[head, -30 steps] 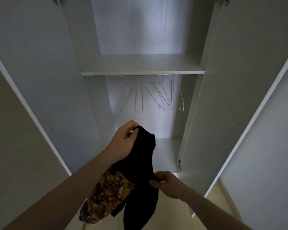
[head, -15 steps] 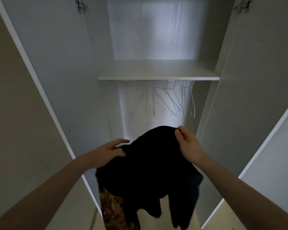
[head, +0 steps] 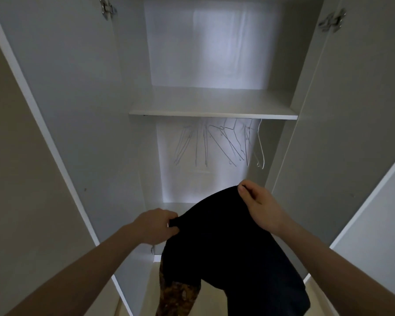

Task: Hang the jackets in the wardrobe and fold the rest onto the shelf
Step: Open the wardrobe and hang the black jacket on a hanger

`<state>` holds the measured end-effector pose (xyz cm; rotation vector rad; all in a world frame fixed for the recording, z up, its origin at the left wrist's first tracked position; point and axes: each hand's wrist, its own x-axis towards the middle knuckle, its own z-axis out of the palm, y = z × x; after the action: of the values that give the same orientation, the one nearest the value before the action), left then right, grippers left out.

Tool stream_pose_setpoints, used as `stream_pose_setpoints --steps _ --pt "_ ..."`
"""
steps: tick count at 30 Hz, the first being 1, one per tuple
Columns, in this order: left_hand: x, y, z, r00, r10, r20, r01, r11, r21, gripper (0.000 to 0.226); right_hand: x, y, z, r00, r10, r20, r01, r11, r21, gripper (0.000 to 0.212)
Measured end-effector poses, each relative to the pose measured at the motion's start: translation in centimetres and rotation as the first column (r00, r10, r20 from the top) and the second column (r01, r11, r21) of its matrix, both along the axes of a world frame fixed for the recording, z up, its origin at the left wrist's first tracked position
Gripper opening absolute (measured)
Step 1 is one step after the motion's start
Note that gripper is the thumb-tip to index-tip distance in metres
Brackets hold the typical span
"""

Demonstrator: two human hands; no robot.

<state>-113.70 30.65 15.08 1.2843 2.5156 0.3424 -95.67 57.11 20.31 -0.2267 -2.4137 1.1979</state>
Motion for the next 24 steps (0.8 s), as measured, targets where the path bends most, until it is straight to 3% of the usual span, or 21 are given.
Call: stream_pose_setpoints --steps 2,6,11,16,20,24 --pt "-0.7 1.3 0.4 0.999 0.034 -0.002 -0.034 0.997 0.068 0.031 0.0 1.4 -0.5 0.999 -0.016 0.043 0.017 1.000 -0.013 0.032" --pt "-1.5 5.0 1.7 0.981 0.129 0.147 -0.170 0.932 0.320 0.026 -0.6 5.2 -1.8 0.987 -0.121 0.109 0.130 0.988 -0.081 0.030" --pt "-2.3 10.0 3.0 0.980 0.133 0.151 -0.190 0.859 0.476 0.023 -3.1 9.6 -4.6 0.962 -0.127 0.243 0.141 0.989 -0.042 0.034" --pt "-5.0 15.0 3.9 0.986 0.099 0.133 -0.153 0.856 0.493 0.023 -8.4 14.6 -6.9 0.944 -0.129 0.304 0.171 0.978 -0.117 0.037" --pt "-8.2 18.4 4.2 0.992 0.101 0.070 -0.121 0.887 0.446 0.028 -14.6 20.1 -7.6 0.919 -0.319 0.230 0.360 0.919 -0.163 0.005" --pt "-10.9 20.5 4.3 0.985 0.165 0.058 -0.174 0.899 0.401 0.027 -20.3 26.2 -8.4 0.830 -0.474 0.293 0.541 0.812 -0.221 0.049"
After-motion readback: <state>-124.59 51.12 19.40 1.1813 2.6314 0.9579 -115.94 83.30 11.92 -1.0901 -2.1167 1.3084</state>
